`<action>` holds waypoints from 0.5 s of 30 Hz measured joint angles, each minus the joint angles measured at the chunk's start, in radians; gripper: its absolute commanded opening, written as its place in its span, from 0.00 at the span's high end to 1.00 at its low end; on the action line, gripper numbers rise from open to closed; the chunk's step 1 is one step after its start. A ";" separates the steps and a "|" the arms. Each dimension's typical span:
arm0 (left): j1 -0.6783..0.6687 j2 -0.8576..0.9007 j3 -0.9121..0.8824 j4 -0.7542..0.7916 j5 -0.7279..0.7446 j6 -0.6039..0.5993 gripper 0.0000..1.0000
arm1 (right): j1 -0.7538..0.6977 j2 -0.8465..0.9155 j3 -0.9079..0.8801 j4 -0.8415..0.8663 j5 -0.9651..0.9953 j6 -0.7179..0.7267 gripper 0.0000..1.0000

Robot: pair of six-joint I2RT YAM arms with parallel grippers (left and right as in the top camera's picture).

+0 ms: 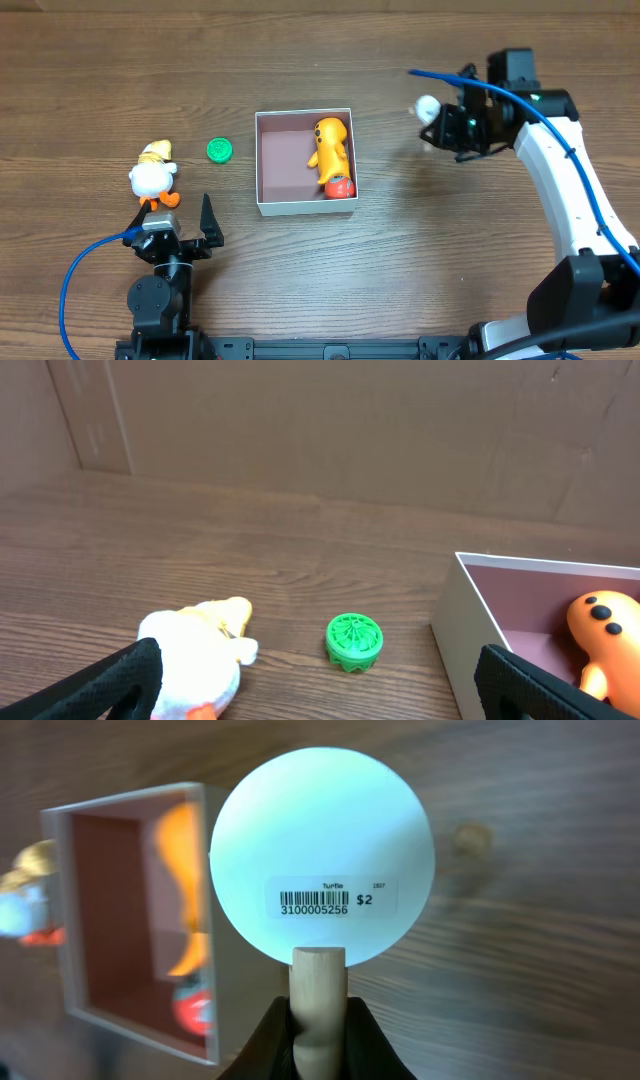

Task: Pack container
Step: 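Carry the white paddle into the box and release it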

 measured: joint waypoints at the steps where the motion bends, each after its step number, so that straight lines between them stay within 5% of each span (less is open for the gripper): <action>1: 0.000 0.000 0.000 0.000 0.000 0.000 0.00 | 0.031 0.000 0.024 -0.007 -0.004 0.000 0.96; 15: 0.000 0.000 0.000 0.000 0.000 0.000 0.00 | 0.568 0.000 0.076 0.184 0.147 0.000 0.96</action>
